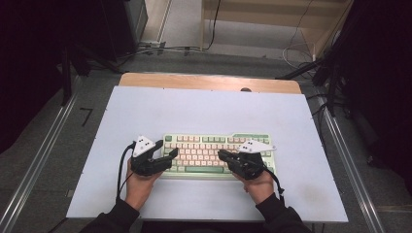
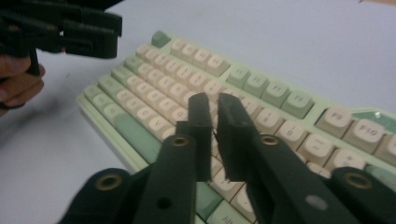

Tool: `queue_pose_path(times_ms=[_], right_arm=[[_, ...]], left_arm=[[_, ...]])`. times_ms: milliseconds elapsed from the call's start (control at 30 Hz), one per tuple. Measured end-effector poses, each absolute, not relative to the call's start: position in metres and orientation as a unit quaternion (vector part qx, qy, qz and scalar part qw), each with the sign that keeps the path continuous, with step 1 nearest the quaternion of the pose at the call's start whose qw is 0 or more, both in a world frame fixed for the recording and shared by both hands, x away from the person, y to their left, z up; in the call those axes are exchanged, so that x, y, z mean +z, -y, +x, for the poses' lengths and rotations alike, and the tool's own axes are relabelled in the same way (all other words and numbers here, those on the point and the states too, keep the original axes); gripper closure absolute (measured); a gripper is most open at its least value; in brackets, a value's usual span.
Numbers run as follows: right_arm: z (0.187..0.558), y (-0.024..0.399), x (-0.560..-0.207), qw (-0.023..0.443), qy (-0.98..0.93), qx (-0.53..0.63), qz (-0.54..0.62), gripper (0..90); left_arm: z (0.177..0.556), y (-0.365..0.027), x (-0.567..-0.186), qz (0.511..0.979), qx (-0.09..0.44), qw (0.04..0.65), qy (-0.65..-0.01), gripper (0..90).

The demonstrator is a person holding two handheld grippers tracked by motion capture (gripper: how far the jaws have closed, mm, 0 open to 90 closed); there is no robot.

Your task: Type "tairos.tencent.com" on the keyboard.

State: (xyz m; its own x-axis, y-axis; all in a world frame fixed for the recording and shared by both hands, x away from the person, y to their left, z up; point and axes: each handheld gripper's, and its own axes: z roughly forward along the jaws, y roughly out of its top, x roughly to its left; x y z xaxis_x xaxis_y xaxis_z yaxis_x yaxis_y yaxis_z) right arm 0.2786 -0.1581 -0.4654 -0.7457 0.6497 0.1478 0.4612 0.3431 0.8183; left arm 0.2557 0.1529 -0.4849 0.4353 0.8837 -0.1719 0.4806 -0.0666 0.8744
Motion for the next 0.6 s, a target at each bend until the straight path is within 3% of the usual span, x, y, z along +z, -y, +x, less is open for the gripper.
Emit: queue_pose_path(times_ms=[600], right_arm=[[0.283,0.146,-0.486,0.093,-0.833,0.424,0.343,87.3]], left_arm=[[0.256,-0.153,-0.485,0.7,0.21,0.476,-0.489,34.7]])
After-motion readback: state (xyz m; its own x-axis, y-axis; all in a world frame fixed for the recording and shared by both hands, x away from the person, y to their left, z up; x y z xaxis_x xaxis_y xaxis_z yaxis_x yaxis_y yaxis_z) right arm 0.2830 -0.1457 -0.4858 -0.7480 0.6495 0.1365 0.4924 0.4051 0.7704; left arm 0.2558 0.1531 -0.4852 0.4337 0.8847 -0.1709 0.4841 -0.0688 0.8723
